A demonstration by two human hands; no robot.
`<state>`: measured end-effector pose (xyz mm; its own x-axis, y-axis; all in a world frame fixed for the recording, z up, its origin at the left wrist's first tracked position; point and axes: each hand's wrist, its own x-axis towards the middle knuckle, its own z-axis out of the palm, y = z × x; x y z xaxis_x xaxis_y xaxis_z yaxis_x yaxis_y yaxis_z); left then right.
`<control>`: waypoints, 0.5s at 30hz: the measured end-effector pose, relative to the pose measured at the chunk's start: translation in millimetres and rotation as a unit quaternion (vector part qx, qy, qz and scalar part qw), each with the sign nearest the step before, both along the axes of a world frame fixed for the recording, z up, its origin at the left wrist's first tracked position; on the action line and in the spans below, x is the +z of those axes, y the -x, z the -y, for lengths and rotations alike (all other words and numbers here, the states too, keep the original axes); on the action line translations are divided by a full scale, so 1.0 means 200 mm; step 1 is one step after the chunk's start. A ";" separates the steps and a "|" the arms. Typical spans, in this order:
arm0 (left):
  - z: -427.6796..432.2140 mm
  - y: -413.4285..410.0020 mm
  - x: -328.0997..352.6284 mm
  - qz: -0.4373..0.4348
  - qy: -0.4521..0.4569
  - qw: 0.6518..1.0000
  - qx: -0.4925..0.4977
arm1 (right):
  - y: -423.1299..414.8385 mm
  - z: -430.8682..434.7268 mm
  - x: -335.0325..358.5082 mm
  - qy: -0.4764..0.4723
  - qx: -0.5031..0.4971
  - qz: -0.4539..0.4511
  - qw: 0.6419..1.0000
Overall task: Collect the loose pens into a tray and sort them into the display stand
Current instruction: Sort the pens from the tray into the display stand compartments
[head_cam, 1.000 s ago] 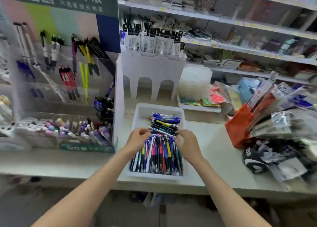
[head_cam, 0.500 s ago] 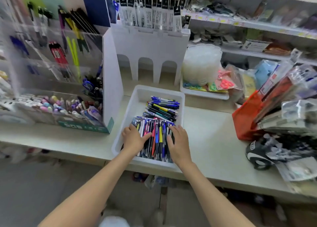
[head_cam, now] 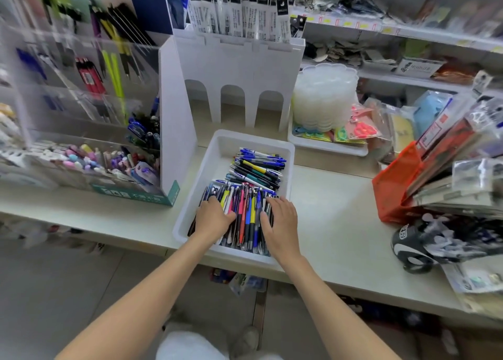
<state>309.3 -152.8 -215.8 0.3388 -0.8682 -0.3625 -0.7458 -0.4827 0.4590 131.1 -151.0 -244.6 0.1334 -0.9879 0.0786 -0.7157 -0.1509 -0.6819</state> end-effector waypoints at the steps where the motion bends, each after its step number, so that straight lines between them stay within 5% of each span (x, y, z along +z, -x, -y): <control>1: 0.01 0.00 0.01 0.001 -0.006 1.000 0.001 | 0.00 0.00 0.00 0.000 0.000 -0.002 1.000; 9: 0.03 -0.04 0.03 -0.081 -0.010 0.996 0.034 | 0.00 0.00 -0.01 -0.003 0.009 -0.013 1.000; 15: 0.05 -0.08 0.08 -0.055 -0.024 0.998 0.007 | 0.00 0.00 0.00 0.001 0.013 -0.036 0.999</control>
